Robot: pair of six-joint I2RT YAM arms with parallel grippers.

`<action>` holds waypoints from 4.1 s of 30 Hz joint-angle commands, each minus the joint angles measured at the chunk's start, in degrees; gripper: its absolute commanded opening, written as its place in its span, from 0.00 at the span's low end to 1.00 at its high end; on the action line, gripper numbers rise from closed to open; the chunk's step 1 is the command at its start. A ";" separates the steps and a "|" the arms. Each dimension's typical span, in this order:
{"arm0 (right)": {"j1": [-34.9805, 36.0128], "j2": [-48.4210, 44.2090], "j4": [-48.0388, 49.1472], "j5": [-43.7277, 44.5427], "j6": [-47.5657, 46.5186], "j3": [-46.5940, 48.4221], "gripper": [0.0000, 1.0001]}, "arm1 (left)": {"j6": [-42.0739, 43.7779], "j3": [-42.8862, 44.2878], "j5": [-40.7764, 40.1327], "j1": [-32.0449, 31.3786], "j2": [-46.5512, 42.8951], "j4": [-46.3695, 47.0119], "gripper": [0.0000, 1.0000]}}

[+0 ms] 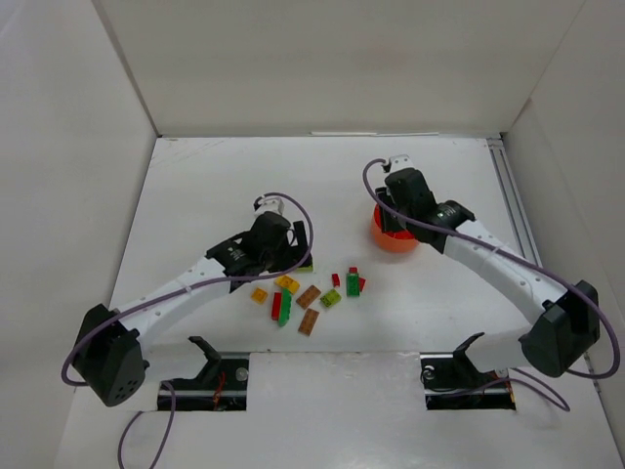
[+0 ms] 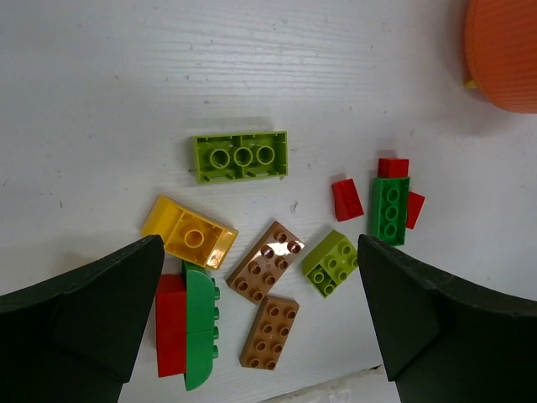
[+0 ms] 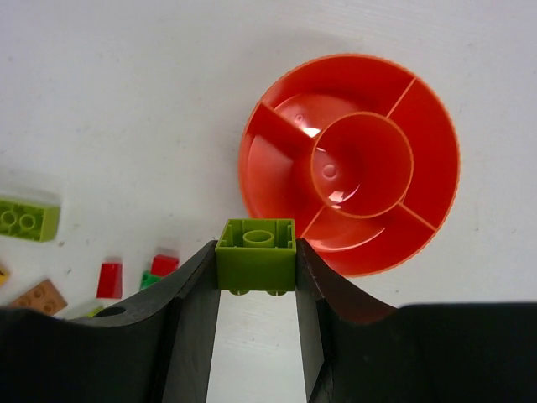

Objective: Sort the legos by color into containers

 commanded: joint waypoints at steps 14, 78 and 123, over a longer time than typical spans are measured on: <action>-4.04 10.10 -0.52 3.49 0.23 7.55 0.35 | 3.27 4.60 1.26 0.25 7.00 0.77 0.99; -8.78 -19.15 -3.59 5.42 3.92 -7.83 0.76 | 10.39 21.03 7.14 -3.61 23.17 12.26 0.38; -14.77 -29.71 -7.28 7.62 -0.47 -12.31 0.81 | 34.38 65.69 -29.24 -19.08 57.10 -2.93 0.44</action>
